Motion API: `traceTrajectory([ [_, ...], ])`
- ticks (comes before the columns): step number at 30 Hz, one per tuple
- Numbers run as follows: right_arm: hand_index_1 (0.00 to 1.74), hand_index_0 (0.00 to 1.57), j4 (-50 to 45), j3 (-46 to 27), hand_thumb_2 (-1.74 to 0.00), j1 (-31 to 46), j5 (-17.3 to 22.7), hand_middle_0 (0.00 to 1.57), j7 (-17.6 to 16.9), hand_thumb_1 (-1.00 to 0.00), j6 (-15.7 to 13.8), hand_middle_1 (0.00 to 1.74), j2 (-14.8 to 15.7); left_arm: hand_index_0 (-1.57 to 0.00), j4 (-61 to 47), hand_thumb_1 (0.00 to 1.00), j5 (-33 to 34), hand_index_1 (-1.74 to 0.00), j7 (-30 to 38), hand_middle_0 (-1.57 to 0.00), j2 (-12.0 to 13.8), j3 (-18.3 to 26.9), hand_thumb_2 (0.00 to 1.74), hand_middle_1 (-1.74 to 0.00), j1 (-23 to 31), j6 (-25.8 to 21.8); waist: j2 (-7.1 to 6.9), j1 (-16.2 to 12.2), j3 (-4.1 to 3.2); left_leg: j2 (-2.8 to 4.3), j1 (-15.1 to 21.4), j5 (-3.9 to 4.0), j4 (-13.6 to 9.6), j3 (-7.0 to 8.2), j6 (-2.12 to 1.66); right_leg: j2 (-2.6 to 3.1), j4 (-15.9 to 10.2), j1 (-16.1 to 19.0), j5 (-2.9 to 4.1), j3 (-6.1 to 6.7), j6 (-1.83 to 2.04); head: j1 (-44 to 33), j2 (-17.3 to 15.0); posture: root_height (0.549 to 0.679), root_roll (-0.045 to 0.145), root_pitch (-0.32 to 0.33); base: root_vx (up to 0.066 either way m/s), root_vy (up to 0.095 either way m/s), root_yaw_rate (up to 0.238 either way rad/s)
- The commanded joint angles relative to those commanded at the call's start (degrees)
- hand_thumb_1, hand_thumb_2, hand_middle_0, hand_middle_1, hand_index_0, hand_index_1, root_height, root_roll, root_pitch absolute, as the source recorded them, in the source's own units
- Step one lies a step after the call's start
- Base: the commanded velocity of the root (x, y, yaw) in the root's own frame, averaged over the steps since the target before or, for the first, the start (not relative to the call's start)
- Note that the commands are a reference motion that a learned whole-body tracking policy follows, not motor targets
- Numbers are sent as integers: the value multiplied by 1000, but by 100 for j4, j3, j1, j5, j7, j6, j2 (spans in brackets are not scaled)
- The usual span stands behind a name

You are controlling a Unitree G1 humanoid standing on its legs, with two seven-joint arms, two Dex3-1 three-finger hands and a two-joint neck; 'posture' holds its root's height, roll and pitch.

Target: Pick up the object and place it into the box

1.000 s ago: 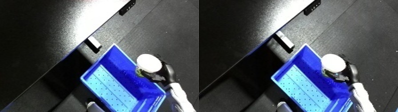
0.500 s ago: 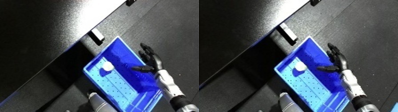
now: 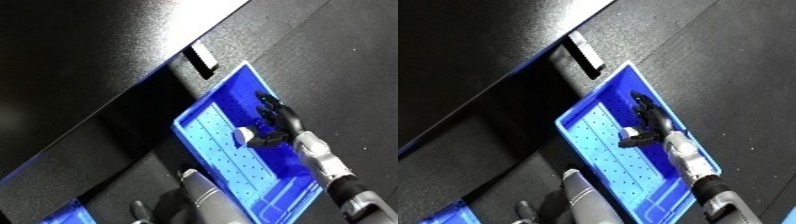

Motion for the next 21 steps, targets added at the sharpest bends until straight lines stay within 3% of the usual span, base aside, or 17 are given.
traceTrajectory([
  [4,0,0,47,304,0,-200,-227,0,29,0,319,0,103,0,30,0,76,0,38,0,92,-21,0,0,-88,56,-71,183,-51,-35,-102,13,-22,-133,9,-27,47,-17,-23,-93,27,-636,163,632,66,-33,-21,-96,193],
  [10,0,0,357,567,0,-472,-353,0,51,0,724,0,282,0,114,0,249,0,74,0,174,-9,0,0,-154,105,-139,434,-126,-34,-200,75,48,-269,5,-143,169,8,-59,-266,72,-1447,531,630,57,-42,5,-83,212],
  [15,0,0,773,639,0,-583,-385,0,96,0,975,0,442,0,170,0,413,0,80,0,227,6,0,0,-200,158,-173,614,-186,-35,-246,154,85,-351,-6,-225,261,36,-68,-399,117,-2192,979,628,50,-51,28,-70,226],
  [21,0,0,1247,675,0,-609,-323,0,25,0,1164,0,624,0,168,0,528,0,53,0,289,-68,0,0,-253,184,-160,804,-199,-47,-284,273,81,-438,-18,-326,394,36,-72,-553,180,-2797,1478,625,44,-61,31,-51,239],
])
